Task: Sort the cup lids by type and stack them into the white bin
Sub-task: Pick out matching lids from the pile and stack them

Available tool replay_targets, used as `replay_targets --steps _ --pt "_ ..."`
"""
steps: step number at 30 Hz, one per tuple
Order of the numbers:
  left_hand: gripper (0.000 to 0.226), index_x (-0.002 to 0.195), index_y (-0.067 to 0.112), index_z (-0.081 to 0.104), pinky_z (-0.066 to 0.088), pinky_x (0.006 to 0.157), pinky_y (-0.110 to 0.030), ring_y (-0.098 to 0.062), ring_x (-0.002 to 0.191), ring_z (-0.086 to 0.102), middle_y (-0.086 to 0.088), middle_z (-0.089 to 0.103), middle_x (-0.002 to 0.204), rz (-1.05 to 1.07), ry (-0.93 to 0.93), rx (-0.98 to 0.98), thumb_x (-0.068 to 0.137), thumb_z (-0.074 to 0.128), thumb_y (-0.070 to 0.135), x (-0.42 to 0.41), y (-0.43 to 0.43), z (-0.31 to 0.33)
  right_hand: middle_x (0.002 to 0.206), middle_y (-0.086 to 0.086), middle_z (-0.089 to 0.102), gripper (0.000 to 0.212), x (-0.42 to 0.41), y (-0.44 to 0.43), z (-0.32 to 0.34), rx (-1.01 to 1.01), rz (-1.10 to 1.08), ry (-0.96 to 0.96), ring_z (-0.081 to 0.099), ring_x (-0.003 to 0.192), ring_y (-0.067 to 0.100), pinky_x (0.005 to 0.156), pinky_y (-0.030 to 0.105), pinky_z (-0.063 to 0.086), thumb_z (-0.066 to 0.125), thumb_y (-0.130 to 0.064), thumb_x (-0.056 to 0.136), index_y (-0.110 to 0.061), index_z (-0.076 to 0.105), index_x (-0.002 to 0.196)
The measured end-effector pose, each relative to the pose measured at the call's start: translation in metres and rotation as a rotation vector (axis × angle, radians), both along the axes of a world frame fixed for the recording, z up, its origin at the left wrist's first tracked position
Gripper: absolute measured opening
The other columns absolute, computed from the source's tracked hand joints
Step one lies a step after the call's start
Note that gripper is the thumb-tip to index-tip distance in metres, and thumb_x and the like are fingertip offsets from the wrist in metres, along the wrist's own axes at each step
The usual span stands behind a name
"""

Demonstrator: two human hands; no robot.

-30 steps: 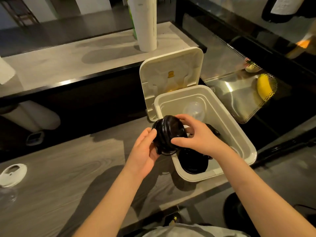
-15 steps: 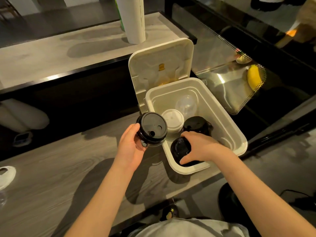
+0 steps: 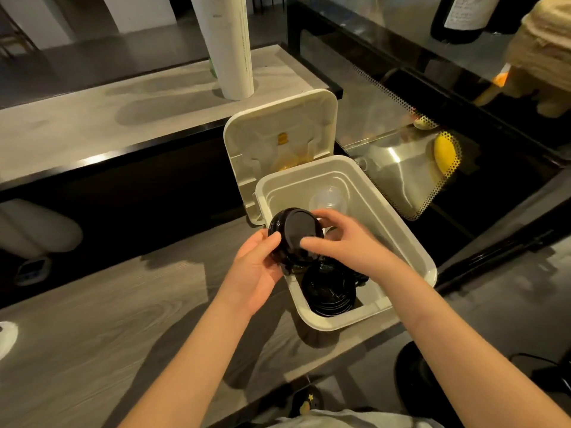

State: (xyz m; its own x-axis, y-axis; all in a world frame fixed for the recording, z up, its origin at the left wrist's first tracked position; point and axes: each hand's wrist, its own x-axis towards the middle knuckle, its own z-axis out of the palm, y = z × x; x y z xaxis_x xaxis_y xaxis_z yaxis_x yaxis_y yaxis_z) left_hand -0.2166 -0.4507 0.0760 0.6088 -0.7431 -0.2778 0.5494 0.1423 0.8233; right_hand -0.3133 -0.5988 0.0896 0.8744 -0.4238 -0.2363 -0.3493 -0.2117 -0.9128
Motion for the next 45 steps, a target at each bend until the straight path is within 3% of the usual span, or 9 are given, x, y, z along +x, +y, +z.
replay_targets --steps 4,10,17,21,24,28,31,38,45 --pt "0.043 0.121 0.004 0.054 0.057 0.068 -0.030 -0.022 0.097 0.067 -0.013 0.067 0.110 0.006 0.040 -0.035 0.080 0.055 0.015 -0.001 -0.011 0.003 0.104 -0.018 0.056 0.078 0.000 -0.002 0.000 -0.182 0.015 0.029 0.058 0.090 0.001 0.074 0.021 0.048 0.083 -0.042 0.063 -0.034 0.043 0.129" --pt "0.017 0.109 0.005 0.054 0.057 0.069 -0.031 -0.019 0.090 0.068 -0.011 0.068 0.101 0.122 -0.048 0.053 0.093 0.049 0.011 0.008 -0.021 0.001 0.125 -0.006 0.047 0.085 -0.014 -0.047 -0.001 -0.393 -0.151 0.115 0.052 0.109 0.015 0.090 0.027 0.043 0.082 -0.040 0.065 -0.022 0.039 0.137" --pt "0.008 0.095 0.014 0.058 0.055 0.072 -0.030 -0.017 0.084 0.066 -0.005 0.067 0.090 0.075 -0.313 0.334 0.092 0.053 0.007 0.033 -0.034 0.004 0.119 0.004 0.043 0.072 0.012 -0.077 -0.003 -0.857 0.277 0.484 0.051 0.108 0.025 0.084 0.037 0.049 0.076 -0.037 0.065 -0.011 0.044 0.124" --pt "0.019 0.108 0.015 0.062 0.053 0.075 -0.026 -0.017 0.090 0.066 -0.003 0.069 0.093 -0.188 -0.483 0.486 0.090 0.057 0.011 0.034 -0.045 0.005 0.122 0.008 0.050 0.080 0.033 -0.078 -0.017 -0.849 0.465 0.644 0.053 0.110 0.029 0.089 0.039 0.050 0.074 -0.031 0.072 -0.018 0.033 0.139" --pt "0.017 0.107 0.016 0.064 0.053 0.066 -0.021 -0.014 0.090 0.065 -0.003 0.068 0.099 -0.453 -0.747 0.597 0.092 0.056 0.017 0.032 -0.054 0.011 0.115 0.007 0.055 0.065 0.041 -0.080 -0.021 -0.829 0.516 0.712 0.056 0.103 0.028 0.084 0.036 0.051 0.074 -0.029 0.073 -0.015 0.043 0.128" --pt "0.027 0.111 0.005 0.063 0.051 0.088 -0.039 -0.025 0.099 0.061 -0.013 0.065 0.106 -0.648 -1.073 0.729 0.095 0.052 0.024 0.028 -0.070 0.013 0.107 0.008 0.060 0.047 0.038 -0.079 -0.022 -0.870 0.582 0.770 0.060 0.095 0.027 0.074 0.033 0.051 0.074 -0.027 0.073 -0.011 0.054 0.113" --pt "0.033 0.115 0.005 0.059 0.050 0.085 -0.037 -0.026 0.097 0.060 -0.014 0.064 0.106 -0.830 -1.251 0.828 0.097 0.046 0.029 0.021 -0.078 0.006 0.100 0.007 0.061 0.043 0.027 -0.076 -0.026 -0.927 0.580 0.718 0.061 0.088 0.025 0.069 0.032 0.049 0.073 -0.027 0.073 -0.012 0.054 0.109" --pt "0.044 0.110 0.006 0.057 0.043 0.075 -0.037 -0.031 0.099 0.053 -0.014 0.055 0.105 -0.903 -1.835 0.962 0.098 0.035 0.042 0.012 -0.077 -0.017 0.100 0.007 0.062 0.054 0.012 -0.075 -0.032 -0.997 0.505 0.640 0.061 0.089 0.025 0.074 0.034 0.050 0.074 -0.048 0.072 -0.011 0.057 0.107" --pt "0.046 0.118 0.009 0.052 0.045 0.072 -0.035 -0.028 0.095 0.058 -0.010 0.057 0.103 -0.936 -1.751 0.865 0.094 0.043 0.048 -0.003 -0.068 -0.020 0.112 0.009 0.056 0.062 0.015 -0.074 -0.028 -0.985 0.471 0.605 0.057 0.101 0.028 0.083 0.036 0.048 0.075 -0.046 0.073 -0.012 0.051 0.120"
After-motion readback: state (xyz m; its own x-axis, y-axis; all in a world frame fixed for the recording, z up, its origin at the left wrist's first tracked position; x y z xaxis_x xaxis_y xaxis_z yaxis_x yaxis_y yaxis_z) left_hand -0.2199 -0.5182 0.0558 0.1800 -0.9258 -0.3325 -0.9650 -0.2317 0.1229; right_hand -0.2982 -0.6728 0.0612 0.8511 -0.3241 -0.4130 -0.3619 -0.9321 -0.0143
